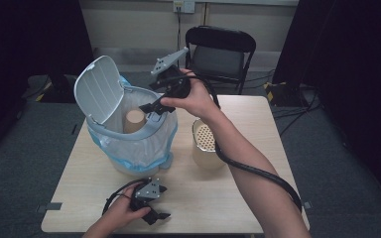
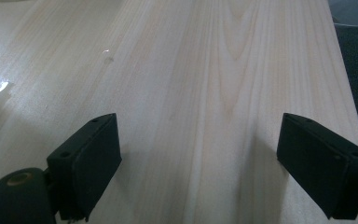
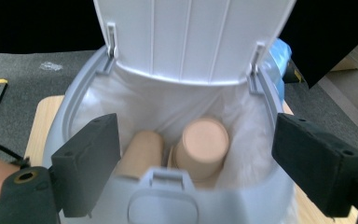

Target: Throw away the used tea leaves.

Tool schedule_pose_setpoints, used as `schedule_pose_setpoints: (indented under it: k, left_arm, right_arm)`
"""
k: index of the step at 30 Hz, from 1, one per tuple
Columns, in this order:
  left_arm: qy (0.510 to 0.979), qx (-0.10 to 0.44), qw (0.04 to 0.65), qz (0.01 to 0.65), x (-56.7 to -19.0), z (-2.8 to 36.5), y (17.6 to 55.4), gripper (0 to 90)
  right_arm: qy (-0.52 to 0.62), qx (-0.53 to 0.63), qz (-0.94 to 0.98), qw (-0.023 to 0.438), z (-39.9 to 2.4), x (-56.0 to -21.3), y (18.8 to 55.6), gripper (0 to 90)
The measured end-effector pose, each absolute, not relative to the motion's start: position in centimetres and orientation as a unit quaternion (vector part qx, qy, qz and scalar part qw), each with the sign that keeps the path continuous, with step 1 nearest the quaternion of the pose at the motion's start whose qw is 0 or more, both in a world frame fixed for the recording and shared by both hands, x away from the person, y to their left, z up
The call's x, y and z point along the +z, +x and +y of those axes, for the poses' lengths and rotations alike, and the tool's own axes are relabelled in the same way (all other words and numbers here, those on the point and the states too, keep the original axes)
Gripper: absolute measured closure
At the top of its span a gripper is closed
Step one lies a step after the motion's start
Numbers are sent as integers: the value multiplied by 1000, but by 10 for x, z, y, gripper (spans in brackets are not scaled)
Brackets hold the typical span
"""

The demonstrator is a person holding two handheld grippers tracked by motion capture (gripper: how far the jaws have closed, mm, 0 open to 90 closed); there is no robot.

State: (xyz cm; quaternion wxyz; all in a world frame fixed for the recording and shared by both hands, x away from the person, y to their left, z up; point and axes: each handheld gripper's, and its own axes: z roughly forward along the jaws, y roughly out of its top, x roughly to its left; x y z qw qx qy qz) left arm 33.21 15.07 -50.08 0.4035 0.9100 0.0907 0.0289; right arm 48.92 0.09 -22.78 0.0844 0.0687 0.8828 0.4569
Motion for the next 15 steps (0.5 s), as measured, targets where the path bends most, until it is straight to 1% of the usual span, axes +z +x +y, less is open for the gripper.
schedule_pose_setpoints:
  k: [7,15]
  left_arm:
    - [910,29,403,91,-501,151,332,127]
    - [910,29,403,91,-501,151,332,127]
  right_arm:
    - [90,466,875,93,-32,-231,488,145]
    - [111,462,875,94,-68,-245,487,145]
